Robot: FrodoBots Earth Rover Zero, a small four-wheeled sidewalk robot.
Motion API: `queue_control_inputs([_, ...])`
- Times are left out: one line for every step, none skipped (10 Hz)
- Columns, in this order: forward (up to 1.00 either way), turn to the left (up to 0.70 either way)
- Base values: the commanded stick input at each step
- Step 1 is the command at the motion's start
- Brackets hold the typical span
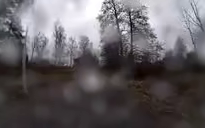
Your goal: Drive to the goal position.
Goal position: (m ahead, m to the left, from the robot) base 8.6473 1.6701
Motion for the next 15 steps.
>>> queue_control_inputs([1.00, 0.00])
queue_control_inputs([1.00, 0.00])
queue_control_inputs([1.00, 0.00])
queue_control_inputs([1.00, 0.00])
queue_control_inputs([1.00, 0.40])
queue_control_inputs([1.00, 0.40])
queue_control_inputs([1.00, 0.34])
queue_control_inputs([1.00, 0.27])
queue_control_inputs([1.00, 0.20])
queue_control_inputs([1.00, 0.07])
queue_control_inputs([1.00, 0.00])
queue_control_inputs([1.00, 0.00])
queue_control_inputs([1.00, 0.00])
queue_control_inputs([1.00, 0.00])
queue_control_inputs([1.00, 0.00])
